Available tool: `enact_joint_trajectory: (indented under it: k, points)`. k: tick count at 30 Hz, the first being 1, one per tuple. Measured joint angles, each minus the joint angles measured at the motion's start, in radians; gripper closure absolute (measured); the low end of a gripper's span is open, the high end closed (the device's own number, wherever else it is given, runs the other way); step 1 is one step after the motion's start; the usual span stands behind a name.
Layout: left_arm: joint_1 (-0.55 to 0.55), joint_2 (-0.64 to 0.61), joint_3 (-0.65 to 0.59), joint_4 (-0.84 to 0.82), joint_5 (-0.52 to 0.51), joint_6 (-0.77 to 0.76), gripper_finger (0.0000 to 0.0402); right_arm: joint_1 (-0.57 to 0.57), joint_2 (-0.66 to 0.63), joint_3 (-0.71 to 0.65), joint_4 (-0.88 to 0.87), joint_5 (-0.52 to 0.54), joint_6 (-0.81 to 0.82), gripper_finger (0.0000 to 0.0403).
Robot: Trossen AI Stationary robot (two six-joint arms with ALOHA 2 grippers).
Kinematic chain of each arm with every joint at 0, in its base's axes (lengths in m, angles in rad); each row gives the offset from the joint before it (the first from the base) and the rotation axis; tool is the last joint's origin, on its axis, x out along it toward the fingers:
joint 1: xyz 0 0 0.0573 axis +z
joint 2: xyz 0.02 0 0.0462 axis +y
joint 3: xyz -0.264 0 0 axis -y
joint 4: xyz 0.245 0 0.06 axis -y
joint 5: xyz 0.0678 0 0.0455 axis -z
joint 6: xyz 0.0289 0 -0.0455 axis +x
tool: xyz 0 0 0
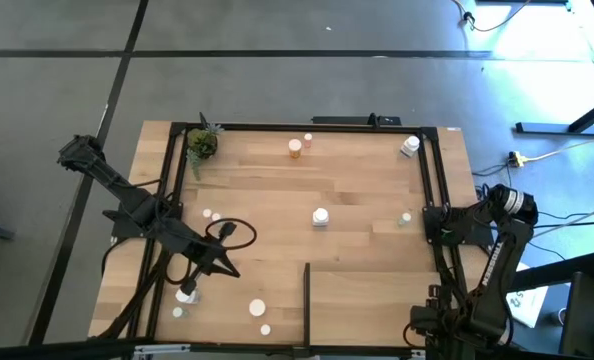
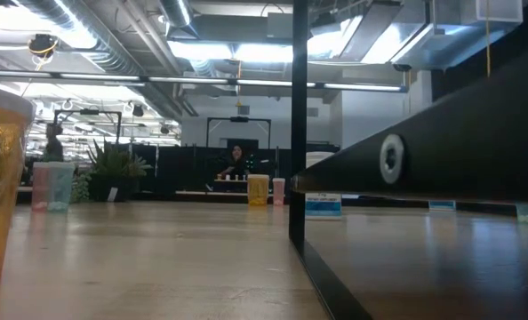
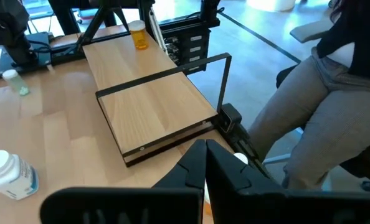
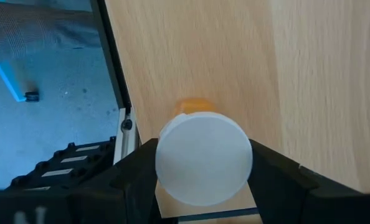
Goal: Pick and place medicine bottles onto shelf by color
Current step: Put the middle orange pill bottle on the shelf
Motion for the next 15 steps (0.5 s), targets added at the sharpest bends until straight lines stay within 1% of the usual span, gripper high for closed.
enact_joint_trajectory:
  k: [8, 15]
  points:
    - [0.000, 0.000, 0.000, 0.000, 0.000, 0.008, 0.0401, 0.000, -0.003, -0.002, 0.003, -0.006, 0.000, 0.0182]
    - [0.000, 0.000, 0.000, 0.001, 0.000, 0.007, 0.0401, -0.004, 0.003, -0.009, -0.003, -0.009, 0.002, 0.0149]
